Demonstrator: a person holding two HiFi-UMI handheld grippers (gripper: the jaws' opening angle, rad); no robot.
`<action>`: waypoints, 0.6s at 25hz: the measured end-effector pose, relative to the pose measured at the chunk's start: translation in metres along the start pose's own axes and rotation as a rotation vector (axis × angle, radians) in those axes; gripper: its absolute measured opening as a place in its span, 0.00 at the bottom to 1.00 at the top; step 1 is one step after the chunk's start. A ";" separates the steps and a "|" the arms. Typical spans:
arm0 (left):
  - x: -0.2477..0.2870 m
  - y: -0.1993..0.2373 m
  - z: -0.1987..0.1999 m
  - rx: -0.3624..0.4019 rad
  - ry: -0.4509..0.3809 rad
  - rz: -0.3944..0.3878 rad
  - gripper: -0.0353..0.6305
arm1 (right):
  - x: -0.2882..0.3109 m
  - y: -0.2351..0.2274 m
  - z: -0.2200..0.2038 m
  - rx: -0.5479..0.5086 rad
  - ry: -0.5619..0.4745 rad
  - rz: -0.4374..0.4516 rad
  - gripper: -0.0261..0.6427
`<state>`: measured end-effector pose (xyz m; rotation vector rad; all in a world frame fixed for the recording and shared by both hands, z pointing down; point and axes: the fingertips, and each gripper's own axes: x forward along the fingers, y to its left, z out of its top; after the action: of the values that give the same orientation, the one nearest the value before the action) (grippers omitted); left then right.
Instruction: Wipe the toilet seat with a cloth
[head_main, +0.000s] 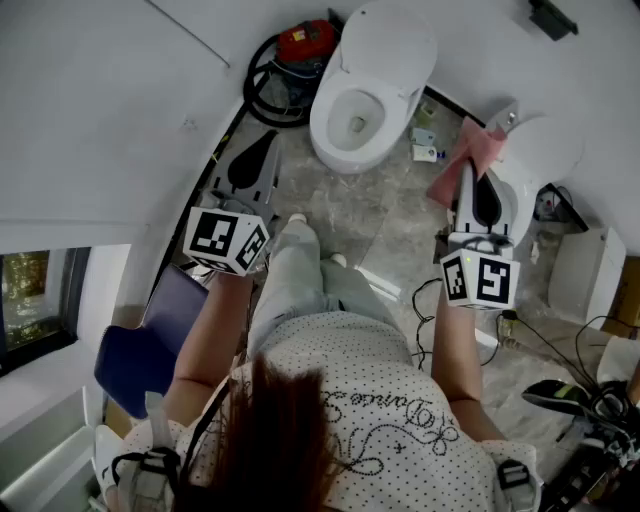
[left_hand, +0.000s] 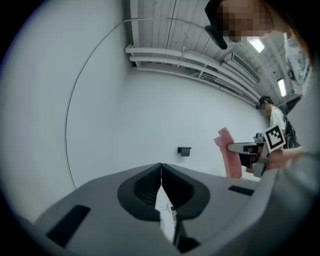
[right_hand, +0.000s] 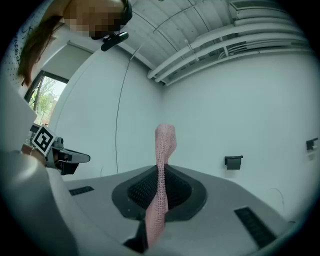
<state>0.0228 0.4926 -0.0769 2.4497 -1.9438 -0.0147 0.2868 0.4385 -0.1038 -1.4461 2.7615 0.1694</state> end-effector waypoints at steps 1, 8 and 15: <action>-0.002 0.001 0.000 -0.001 0.000 0.000 0.04 | -0.001 0.003 0.000 0.001 0.001 0.001 0.07; -0.011 0.003 -0.004 0.002 -0.001 0.001 0.04 | -0.008 0.010 0.004 0.042 -0.056 0.008 0.06; -0.009 0.003 0.005 0.016 -0.010 -0.007 0.04 | -0.008 0.014 0.015 0.047 -0.088 0.004 0.06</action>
<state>0.0179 0.5004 -0.0815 2.4707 -1.9473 -0.0114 0.2797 0.4542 -0.1175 -1.3877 2.6801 0.1628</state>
